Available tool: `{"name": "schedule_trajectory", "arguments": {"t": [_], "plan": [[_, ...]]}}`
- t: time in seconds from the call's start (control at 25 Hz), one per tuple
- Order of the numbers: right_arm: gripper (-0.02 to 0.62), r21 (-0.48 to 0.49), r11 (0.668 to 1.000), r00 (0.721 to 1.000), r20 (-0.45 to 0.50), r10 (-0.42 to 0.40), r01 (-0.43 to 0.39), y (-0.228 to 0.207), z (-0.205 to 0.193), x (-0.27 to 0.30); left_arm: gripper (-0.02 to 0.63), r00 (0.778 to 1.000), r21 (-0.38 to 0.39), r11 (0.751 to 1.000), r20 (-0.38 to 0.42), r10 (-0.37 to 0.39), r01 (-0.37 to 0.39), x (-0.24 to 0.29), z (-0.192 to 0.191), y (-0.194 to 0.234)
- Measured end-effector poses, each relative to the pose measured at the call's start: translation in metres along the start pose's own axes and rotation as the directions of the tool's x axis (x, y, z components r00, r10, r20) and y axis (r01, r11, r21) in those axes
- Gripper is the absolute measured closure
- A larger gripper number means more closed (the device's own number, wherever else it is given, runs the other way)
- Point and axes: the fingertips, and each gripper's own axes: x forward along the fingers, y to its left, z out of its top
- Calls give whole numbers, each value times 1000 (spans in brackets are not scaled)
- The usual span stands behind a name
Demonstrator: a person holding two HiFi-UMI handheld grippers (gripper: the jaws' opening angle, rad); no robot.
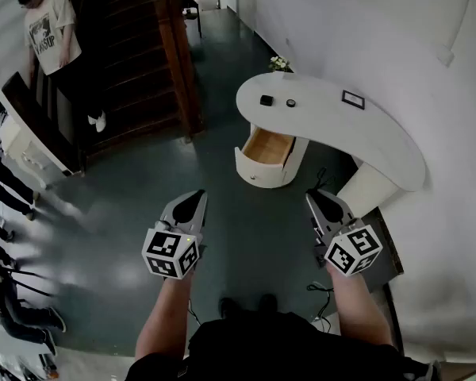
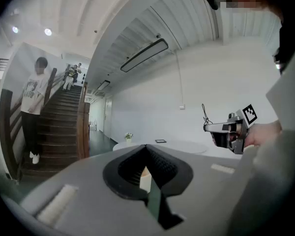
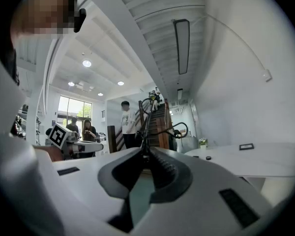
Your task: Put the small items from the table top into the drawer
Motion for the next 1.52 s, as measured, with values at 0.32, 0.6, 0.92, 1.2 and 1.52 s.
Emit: {"name": "schedule_trajectory", "arguments": {"t": [0.32,0.6,0.92,1.2,1.52], "plan": [[557,13,1000,1000,0,1,-1,-7,-4,-6,595,1000,2,1000,-28,-1,1,6,-7,-12],[557,21,1000,1000,-3,-2,2,-27,-7,-23,595,999,-2,1000,-39,-20,20,21,-9,-34],[557,38,999,1000,9,-1,1,-60,-7,-47,595,999,0,1000,-45,-21,21,47,-6,-65],[557,63,998,1000,-1,-16,16,-86,-13,-57,595,998,-20,999,-45,-39,38,71,-7,-79],[557,79,997,999,-34,-11,13,-107,-23,-30,595,998,-48,998,-44,-53,51,108,-15,-67]]}}
